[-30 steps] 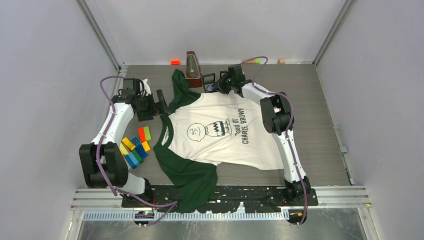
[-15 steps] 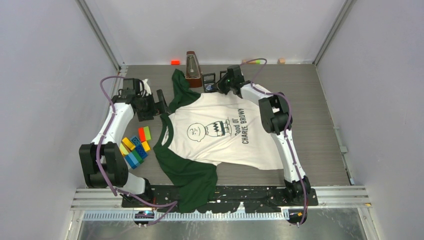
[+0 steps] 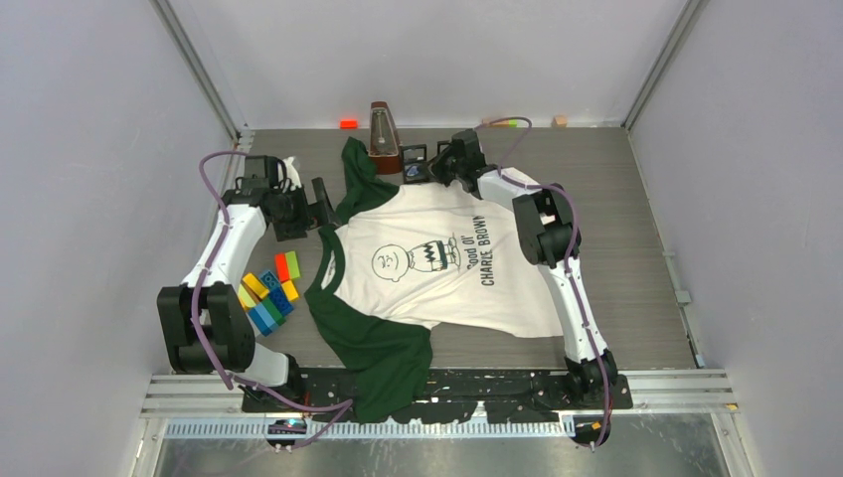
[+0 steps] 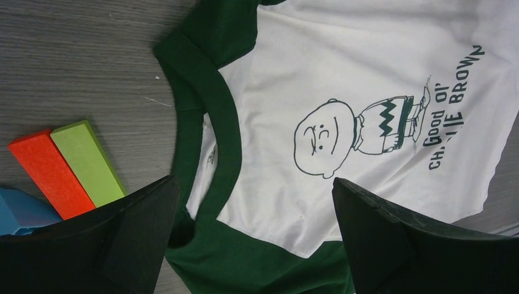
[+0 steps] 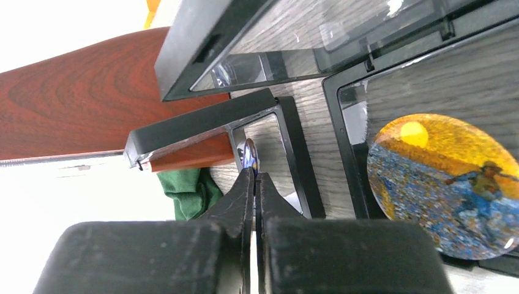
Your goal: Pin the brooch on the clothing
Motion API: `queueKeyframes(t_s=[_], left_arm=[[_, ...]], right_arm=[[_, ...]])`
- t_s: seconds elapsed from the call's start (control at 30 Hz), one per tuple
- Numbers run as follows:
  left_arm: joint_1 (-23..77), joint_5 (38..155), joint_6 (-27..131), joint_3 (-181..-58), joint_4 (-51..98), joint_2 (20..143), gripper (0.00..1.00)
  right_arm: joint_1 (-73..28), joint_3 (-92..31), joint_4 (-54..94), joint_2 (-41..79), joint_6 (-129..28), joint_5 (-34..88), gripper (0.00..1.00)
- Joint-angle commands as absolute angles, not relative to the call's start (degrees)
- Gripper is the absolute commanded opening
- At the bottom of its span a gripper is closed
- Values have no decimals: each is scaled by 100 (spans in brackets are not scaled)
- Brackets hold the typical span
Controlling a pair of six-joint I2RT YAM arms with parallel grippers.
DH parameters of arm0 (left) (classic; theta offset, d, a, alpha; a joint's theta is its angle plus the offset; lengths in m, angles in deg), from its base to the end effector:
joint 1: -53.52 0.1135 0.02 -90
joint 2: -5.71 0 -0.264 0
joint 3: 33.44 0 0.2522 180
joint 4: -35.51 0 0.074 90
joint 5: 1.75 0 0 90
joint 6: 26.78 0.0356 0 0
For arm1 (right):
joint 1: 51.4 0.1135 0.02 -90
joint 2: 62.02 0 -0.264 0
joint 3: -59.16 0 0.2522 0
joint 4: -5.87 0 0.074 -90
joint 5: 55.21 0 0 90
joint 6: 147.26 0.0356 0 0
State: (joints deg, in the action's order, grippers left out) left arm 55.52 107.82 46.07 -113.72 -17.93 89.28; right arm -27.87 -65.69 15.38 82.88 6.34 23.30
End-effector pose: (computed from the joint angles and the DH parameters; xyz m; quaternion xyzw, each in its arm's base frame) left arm 0.3014 -0.0014 0.2714 -0.1091 0.9391 -0.1986 0.2582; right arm 0.5176 0.2331 0.1251 0.2472 0.8250 0.4078 0.3033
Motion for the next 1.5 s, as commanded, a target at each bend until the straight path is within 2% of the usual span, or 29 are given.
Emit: queueKeyframes(t_s=[0.0, 0.37, 0.57, 0.67, 0.83, 1.03, 1.47], left_arm=[[5566, 10927, 4660, -11394, -1605, 8744, 100], [5568, 11666, 4266, -10829, -892, 7838, 100], [5551, 13012, 2938, -10337, -316, 7152, 99], [5471, 13325, 2069, -10062, 132, 6861, 98], [5039, 13338, 833, -9764, 765, 6639, 98], [4395, 13009, -220, -9356, 1385, 6699, 99], [3946, 12697, -1181, -8908, 1419, 6753, 100]], right_arm=[[-2732, -6313, 852, 8001, 510, 2335, 1], [-2727, -4965, 338, 6395, -186, 1948, 1], [-2704, -3709, 446, 5026, -859, 1465, 1], [-2579, -2981, 750, 4065, -1683, 1482, 1], [-1862, -2253, 1569, 2718, -3515, 2192, 1], [-781, -1506, 1534, 1707, -4686, 3726, 1], [991, -1301, 1492, 1351, -6713, 5401, 1]])
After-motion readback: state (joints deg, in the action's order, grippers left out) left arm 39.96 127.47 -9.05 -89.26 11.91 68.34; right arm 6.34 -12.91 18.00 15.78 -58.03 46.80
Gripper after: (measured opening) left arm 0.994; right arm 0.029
